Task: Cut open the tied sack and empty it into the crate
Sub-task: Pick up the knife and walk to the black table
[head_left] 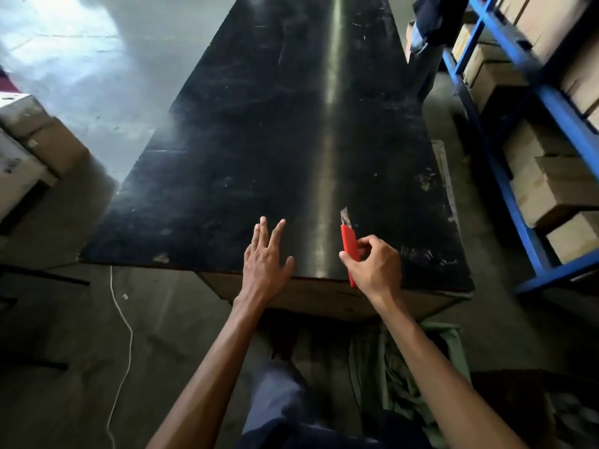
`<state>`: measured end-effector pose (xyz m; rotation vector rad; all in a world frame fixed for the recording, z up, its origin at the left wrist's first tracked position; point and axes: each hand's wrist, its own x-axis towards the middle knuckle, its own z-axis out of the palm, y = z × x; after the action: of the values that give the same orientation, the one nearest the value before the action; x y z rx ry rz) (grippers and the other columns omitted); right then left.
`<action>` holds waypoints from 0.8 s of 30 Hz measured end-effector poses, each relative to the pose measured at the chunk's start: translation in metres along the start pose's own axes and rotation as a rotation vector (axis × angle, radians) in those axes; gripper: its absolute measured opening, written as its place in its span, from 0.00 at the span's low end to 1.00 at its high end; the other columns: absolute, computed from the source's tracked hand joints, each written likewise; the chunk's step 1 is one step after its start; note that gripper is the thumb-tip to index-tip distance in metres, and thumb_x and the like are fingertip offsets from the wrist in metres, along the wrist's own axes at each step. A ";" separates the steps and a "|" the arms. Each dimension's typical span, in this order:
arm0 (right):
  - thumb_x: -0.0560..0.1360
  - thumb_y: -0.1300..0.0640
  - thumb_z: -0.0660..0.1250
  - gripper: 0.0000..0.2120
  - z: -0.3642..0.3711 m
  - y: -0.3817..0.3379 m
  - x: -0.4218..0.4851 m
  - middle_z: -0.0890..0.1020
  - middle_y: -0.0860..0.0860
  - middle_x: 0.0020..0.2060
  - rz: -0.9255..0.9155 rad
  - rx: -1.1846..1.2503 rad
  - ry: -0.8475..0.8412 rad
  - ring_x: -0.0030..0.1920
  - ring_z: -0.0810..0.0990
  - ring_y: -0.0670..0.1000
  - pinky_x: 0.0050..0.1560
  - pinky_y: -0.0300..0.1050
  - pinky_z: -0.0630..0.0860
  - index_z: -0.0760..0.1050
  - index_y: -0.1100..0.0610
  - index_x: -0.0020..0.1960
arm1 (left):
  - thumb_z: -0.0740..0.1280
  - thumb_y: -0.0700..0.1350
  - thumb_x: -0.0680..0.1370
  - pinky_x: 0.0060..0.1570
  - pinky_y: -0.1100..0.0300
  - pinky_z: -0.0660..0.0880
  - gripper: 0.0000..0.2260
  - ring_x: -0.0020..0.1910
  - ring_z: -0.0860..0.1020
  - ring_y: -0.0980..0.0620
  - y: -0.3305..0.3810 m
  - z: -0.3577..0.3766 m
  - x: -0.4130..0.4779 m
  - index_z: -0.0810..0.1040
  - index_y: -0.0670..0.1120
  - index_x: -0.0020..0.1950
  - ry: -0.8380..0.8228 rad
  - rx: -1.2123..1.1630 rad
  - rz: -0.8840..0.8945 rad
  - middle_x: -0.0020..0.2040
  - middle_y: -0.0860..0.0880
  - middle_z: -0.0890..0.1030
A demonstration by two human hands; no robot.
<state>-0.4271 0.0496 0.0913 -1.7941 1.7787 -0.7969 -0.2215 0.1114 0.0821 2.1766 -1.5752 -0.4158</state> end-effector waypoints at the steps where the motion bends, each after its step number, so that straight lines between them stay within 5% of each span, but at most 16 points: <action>1: 0.67 0.45 0.78 0.16 0.010 -0.004 0.014 0.86 0.49 0.41 0.009 -0.006 -0.002 0.41 0.84 0.51 0.42 0.43 0.79 0.81 0.54 0.47 | 0.68 0.48 0.78 0.75 0.47 0.60 0.36 0.82 0.48 0.44 -0.007 0.000 0.017 0.54 0.54 0.82 -0.009 -0.001 -0.002 0.83 0.43 0.47; 12: 0.65 0.44 0.78 0.16 0.130 -0.048 0.142 0.85 0.50 0.40 0.209 -0.206 -0.134 0.43 0.85 0.54 0.41 0.46 0.80 0.78 0.54 0.43 | 0.66 0.49 0.78 0.77 0.47 0.58 0.36 0.82 0.45 0.43 -0.078 0.018 0.183 0.51 0.52 0.83 -0.212 0.065 -0.028 0.83 0.42 0.44; 24: 0.69 0.45 0.77 0.19 0.219 -0.049 0.192 0.84 0.54 0.48 0.371 -0.396 -0.333 0.49 0.85 0.57 0.45 0.48 0.80 0.78 0.58 0.48 | 0.61 0.62 0.80 0.78 0.38 0.47 0.38 0.81 0.37 0.41 -0.147 0.079 0.236 0.46 0.54 0.83 -0.315 0.187 -0.099 0.82 0.40 0.39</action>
<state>-0.2423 -0.1534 -0.0177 -1.6235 2.0419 0.0038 -0.0633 -0.0856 -0.0587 2.4328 -1.7328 -0.6964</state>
